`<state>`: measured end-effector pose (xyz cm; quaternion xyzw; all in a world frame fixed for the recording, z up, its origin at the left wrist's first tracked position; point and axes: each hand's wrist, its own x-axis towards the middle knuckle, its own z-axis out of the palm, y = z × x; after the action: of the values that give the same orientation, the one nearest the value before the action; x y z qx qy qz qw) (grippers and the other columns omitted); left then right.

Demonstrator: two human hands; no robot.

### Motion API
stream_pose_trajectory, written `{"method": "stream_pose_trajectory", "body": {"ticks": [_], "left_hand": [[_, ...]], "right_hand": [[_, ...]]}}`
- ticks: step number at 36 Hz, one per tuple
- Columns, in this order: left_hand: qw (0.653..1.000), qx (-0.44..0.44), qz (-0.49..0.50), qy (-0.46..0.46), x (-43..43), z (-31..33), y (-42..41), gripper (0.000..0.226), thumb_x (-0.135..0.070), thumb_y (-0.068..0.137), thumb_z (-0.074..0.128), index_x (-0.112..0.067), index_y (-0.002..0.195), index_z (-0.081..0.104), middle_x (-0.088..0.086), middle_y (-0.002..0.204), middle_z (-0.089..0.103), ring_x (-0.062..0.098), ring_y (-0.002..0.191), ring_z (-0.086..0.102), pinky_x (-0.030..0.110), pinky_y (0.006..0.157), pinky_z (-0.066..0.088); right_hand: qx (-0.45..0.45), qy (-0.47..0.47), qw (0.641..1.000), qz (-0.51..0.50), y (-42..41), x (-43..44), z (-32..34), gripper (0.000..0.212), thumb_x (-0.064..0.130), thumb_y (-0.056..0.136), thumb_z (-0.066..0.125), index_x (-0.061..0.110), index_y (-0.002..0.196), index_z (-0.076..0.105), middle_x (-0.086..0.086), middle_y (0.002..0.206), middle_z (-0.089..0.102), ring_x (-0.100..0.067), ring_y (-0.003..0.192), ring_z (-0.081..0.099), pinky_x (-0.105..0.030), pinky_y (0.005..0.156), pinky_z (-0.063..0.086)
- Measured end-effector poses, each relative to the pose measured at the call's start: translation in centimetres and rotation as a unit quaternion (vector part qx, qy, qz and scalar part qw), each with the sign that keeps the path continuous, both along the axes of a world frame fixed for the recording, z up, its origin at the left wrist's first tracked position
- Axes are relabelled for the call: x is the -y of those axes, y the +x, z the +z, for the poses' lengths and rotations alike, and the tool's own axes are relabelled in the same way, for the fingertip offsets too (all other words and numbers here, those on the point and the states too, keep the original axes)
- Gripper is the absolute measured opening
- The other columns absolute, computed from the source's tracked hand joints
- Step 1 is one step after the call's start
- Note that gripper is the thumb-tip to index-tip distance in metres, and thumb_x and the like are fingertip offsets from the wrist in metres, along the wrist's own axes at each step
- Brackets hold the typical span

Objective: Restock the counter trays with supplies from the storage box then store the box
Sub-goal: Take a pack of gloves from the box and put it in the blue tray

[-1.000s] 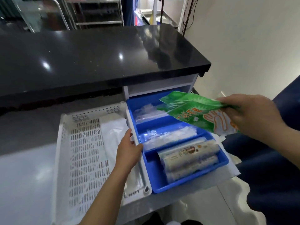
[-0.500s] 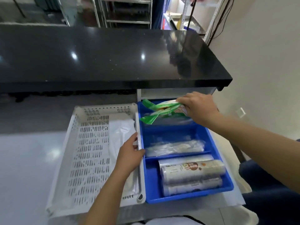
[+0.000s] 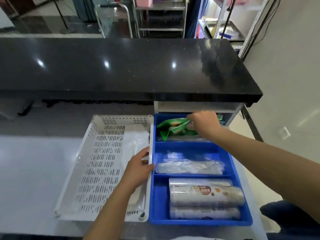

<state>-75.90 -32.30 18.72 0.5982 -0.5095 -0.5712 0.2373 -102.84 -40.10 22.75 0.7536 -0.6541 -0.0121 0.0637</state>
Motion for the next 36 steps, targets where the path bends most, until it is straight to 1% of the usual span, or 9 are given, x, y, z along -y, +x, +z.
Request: {"method": "stream_pose_trajectory", "body": {"ticks": [5, 10, 13, 15, 17, 21, 27, 32, 36], "left_hand": [[1.0, -0.001, 0.006, 0.0, 0.0, -0.4, -0.1, 0.062, -0.005, 0.091, 0.065, -0.037, 0.141, 0.047, -0.019, 0.119, 0.058, 0.006, 0.1, 0.063, 0.013, 0.054, 0.052], [1.0, -0.001, 0.005, -0.002, 0.1, -0.8, 0.0, 0.066, -0.007, 0.091, 0.066, -0.037, 0.145, 0.044, -0.013, 0.13, 0.055, 0.009, 0.107, 0.062, 0.018, 0.065, 0.052], [1.0, -0.003, 0.007, 0.001, 0.2, -1.1, 0.1, 0.066, -0.006, 0.09, 0.065, -0.037, 0.145, 0.044, -0.012, 0.134, 0.056, 0.014, 0.112, 0.061, 0.023, 0.071, 0.054], [1.0, -0.006, 0.009, 0.003, 0.2, -1.2, 0.1, 0.067, -0.005, 0.09, 0.065, -0.036, 0.145, 0.044, -0.01, 0.136, 0.056, 0.016, 0.114, 0.061, 0.025, 0.071, 0.054], [1.0, -0.013, 0.012, 0.005, 0.3, -1.3, 0.1, 0.066, -0.005, 0.091, 0.065, -0.037, 0.145, 0.044, -0.01, 0.136, 0.056, 0.017, 0.114, 0.062, 0.027, 0.073, 0.055], [1.0, -0.011, 0.012, 0.004, 0.2, -1.2, 0.0, 0.066, -0.006, 0.092, 0.064, -0.038, 0.145, 0.044, -0.011, 0.135, 0.056, 0.015, 0.113, 0.061, 0.022, 0.066, 0.054], [1.0, 0.002, 0.013, 0.001, 0.0, -1.1, -0.2, 0.064, -0.007, 0.093, 0.063, -0.038, 0.145, 0.042, -0.013, 0.131, 0.054, 0.014, 0.114, 0.06, 0.017, 0.062, 0.051], [1.0, 0.017, 0.015, 0.0, -0.1, -1.0, -0.3, 0.065, -0.01, 0.092, 0.065, -0.037, 0.147, 0.041, -0.009, 0.135, 0.052, 0.018, 0.119, 0.057, 0.032, 0.082, 0.057], [1.0, 0.021, 0.015, -0.001, -0.3, -0.5, -0.5, 0.064, -0.01, 0.093, 0.064, -0.037, 0.146, 0.041, -0.011, 0.13, 0.051, 0.016, 0.115, 0.059, 0.028, 0.075, 0.056]], "right_hand": [[0.012, 0.026, 1.0, -0.007, -0.1, 0.2, 0.5, 0.022, 0.018, 0.091, 0.058, 0.024, 0.108, 0.071, -0.001, 0.092, 0.073, -0.022, 0.077, 0.062, -0.032, 0.062, 0.043], [0.08, 0.109, 0.991, -0.006, -0.8, 1.0, 1.4, 0.034, 0.016, 0.095, 0.054, 0.026, 0.125, 0.065, -0.002, 0.11, 0.07, -0.019, 0.088, 0.06, -0.035, 0.068, 0.045], [0.09, 0.098, 0.991, -0.022, -1.1, 1.6, 1.1, 0.036, 0.013, 0.094, 0.051, 0.026, 0.126, 0.063, -0.004, 0.111, 0.069, -0.021, 0.086, 0.058, -0.036, 0.069, 0.046], [0.089, 0.059, 0.993, -0.045, -1.0, 1.8, 0.1, 0.042, 0.007, 0.092, 0.05, 0.024, 0.129, 0.06, -0.007, 0.115, 0.069, -0.028, 0.095, 0.062, -0.042, 0.08, 0.052], [0.094, 0.018, 0.994, -0.057, -0.8, 1.4, -1.0, 0.048, 0.004, 0.092, 0.049, 0.019, 0.138, 0.051, -0.012, 0.127, 0.063, -0.035, 0.111, 0.057, -0.047, 0.095, 0.043], [0.113, -0.004, 0.992, -0.049, 0.2, -0.4, -2.6, 0.057, 0.027, 0.097, 0.054, 0.02, 0.15, 0.034, -0.011, 0.15, 0.043, -0.036, 0.141, 0.033, -0.061, 0.114, 0.018], [0.094, 0.068, 0.991, -0.074, 1.3, -1.5, -5.0, 0.069, 0.072, 0.091, 0.027, 0.049, 0.152, 0.004, -0.004, 0.166, 0.004, -0.037, 0.151, -0.005, -0.067, 0.114, -0.001], [0.108, 0.076, 0.986, -0.099, 1.8, -0.5, -6.3, 0.07, 0.083, 0.084, 0.014, 0.06, 0.146, -0.009, -0.001, 0.164, -0.014, -0.037, 0.147, -0.023, -0.075, 0.11, -0.004], [0.114, 0.08, 0.983, -0.118, 1.7, 0.6, -6.4, 0.067, 0.083, 0.084, 0.014, 0.063, 0.143, -0.013, 0.0, 0.163, -0.019, -0.038, 0.143, -0.031, -0.079, 0.106, -0.008]]}}
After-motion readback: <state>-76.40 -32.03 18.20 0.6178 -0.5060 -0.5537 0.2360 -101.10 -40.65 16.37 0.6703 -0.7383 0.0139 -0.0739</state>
